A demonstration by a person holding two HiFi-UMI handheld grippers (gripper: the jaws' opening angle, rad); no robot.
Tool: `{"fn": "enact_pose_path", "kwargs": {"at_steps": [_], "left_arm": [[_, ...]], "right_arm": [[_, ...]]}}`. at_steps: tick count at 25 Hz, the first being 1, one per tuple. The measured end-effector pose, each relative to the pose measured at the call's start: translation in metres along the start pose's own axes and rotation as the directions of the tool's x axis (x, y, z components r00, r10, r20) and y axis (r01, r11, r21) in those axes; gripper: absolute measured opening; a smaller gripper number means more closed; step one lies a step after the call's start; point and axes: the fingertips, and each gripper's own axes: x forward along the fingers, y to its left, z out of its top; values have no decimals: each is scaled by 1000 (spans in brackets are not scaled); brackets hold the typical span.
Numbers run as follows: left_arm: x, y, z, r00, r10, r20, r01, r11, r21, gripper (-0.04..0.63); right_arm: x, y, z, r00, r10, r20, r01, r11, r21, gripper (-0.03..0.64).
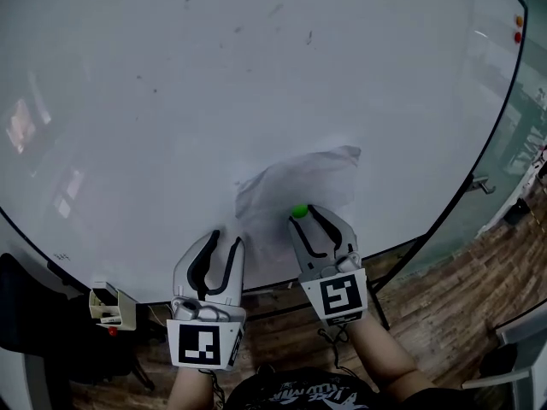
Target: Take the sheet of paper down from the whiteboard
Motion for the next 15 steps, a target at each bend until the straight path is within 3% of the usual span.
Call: {"fn": "enact_pose_path", "kwargs": {"at_steps": [3, 11, 15], "left_arm": [[9, 8, 10, 999, 32, 32, -32, 999, 14, 132], [40, -3, 16, 1000, -13, 23, 12, 998, 54, 143], [49, -5, 20, 999, -22, 28, 22, 999, 25, 128]], "right_arm": [[1, -3, 3, 999, -32, 16, 33, 999, -18, 140], [2, -2, 4, 999, -48, 19, 49, 998, -41, 138], [1, -1, 4, 998, -53, 19, 54, 998, -35, 138]]}}
